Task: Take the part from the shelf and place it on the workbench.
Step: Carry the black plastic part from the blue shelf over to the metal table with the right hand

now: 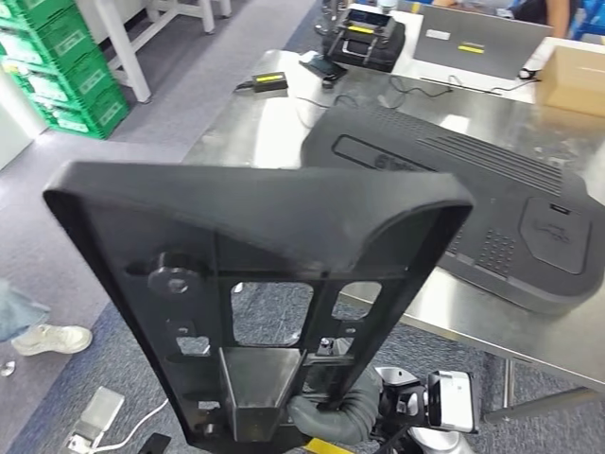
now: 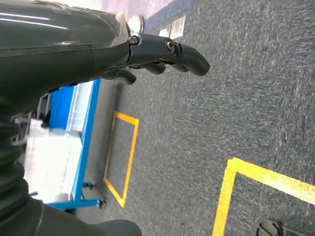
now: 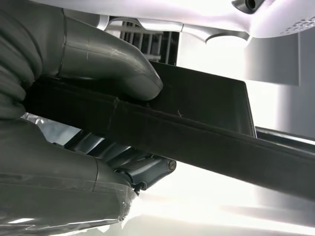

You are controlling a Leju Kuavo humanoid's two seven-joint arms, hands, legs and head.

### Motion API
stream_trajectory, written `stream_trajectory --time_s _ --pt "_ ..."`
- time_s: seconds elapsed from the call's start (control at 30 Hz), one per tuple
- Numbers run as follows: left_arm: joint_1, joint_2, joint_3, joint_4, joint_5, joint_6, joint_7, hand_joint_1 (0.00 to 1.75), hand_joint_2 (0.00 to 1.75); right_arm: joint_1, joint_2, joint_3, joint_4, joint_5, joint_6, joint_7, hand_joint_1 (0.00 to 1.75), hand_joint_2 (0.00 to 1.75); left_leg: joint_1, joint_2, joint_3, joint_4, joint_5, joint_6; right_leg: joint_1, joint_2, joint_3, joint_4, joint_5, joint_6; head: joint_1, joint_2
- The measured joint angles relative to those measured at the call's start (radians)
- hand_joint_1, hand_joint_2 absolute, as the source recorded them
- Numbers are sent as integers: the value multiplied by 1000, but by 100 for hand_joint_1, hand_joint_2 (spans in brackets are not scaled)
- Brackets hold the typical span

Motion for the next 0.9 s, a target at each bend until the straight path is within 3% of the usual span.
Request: stream_trajectory --time_s 0.03,0.07,0.13,0.17,0.23,0.3,0.37,0.43,0.5,0.53,0.57,0.63,0.7,0.83,0.9 --pt "2 1 1 0 0 0 0 0 175 1 0 0 0 0 0 0 175 175 0 -2 -17 18 10 0 1 15 3 1 -2 0 0 0" --pt "3 2 2 0 -1 0 1 0 175 2 0 0 0 0 0 0 175 175 0 -3 -15 -6 41 0 1 30 6 2 -5 0 0 0" --pt "2 4 5 0 -1 0 1 0 175 3 0 0 0 0 0 0 175 175 2 -24 28 -128 124 3 -1 55 14 7 -13 5 0 0" --pt "1 5 7 0 -1 -1 2 0 175 3 0 0 0 0 0 0 175 175 4 -39 51 -187 148 5 0 66 14 14 -18 9 1 0" --pt "0 6 9 0 -1 -2 3 0 175 4 -1 0 0 0 0 0 175 175 4 -61 73 -238 154 13 -2 84 7 23 -23 18 1 0" --pt "-1 6 11 0 -2 -3 4 0 175 9 -2 0 -1 -1 0 0 175 175 1 -51 77 -244 151 23 -4 93 2 24 -26 27 0 0" --pt "-4 8 12 0 -2 -4 4 0 175 11 -4 -2 -4 -1 -4 0 175 175 3 -39 83 -249 150 34 -4 58 -10 53 -48 41 4 0" --pt "-5 9 13 0 -2 -5 3 0 175 12 -5 -4 -5 0 -12 0 175 175 6 -27 89 -252 147 42 -8 7 -60 157 -101 56 8 0" --pt "-3 9 14 0 -4 -5 3 0 175 16 -7 -6 -6 1 -20 1 175 175 6 -16 93 -252 142 43 -17 -10 -132 287 -145 65 9 0" --pt "-1 9 14 0 -4 -5 3 0 175 18 -8 -8 -5 1 -23 2 175 175 6 -12 96 -251 139 41 -21 -12 -150 315 -142 68 9 0" --pt "-1 9 15 0 -5 -5 3 0 175 19 -8 -10 -5 1 -28 4 175 175 7 -9 101 -251 135 40 -23 -13 -148 302 -119 69 9 0" --pt "-1 9 15 0 -6 -7 2 0 175 20 -9 -15 -5 1 -37 9 175 175 7 -6 114 -252 126 34 -23 -16 -91 172 -40 63 9 0" --pt "-3 9 15 0 -8 -9 0 0 175 18 -10 -18 -1 1 -44 13 175 175 7 -6 122 -254 119 25 -16 -19 -39 60 3 51 9 0" --pt "-5 9 15 0 -22 -14 -1 0 175 5 -10 -28 24 0 -62 37 175 175 8 -1 129 -263 112 3 -9 -15 -23 24 -2 30 7 0" --pt "-7 9 15 0 -28 -18 -3 0 175 -22 -7 -33 52 0 -79 57 175 175 6 -1 110 -214 80 -1 -13 -14 -11 8 1 18 5 0"
